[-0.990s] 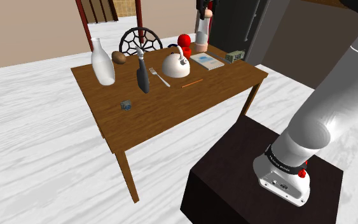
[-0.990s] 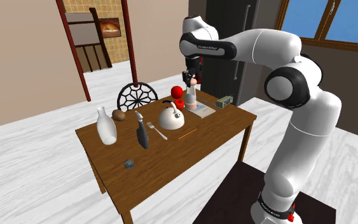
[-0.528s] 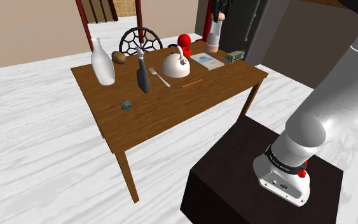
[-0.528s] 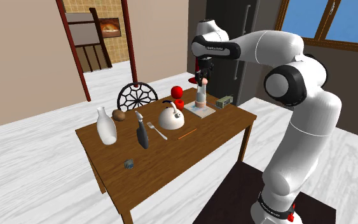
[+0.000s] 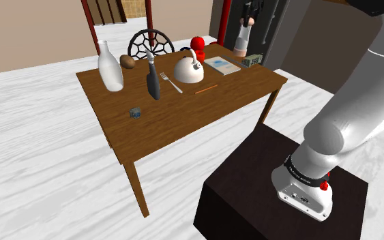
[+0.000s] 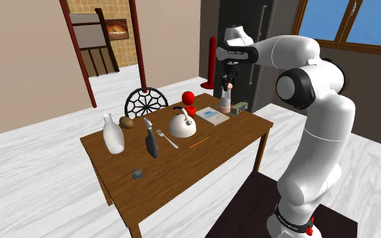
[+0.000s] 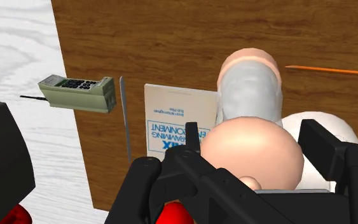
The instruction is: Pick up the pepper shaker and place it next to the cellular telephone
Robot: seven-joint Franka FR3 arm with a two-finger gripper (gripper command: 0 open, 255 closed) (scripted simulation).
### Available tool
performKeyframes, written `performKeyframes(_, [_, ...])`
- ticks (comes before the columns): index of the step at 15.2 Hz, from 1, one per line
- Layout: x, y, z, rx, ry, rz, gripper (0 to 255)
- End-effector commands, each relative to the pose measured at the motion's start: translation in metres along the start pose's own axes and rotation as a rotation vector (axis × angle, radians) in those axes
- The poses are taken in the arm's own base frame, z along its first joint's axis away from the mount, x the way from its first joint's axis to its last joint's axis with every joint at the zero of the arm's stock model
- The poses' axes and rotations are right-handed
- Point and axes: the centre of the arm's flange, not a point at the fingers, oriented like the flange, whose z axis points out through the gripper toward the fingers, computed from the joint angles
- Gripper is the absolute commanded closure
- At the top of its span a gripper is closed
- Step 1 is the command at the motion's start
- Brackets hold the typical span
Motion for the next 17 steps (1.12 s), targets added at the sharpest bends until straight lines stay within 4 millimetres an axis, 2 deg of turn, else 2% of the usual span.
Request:
performKeyframes(1, [-0.007, 0.024, 0.010, -0.001, 0.000, -0.001, 255])
performKeyframes(17, [-0.045, 0.217, 0.089, -0.001, 0.000, -0.001, 255])
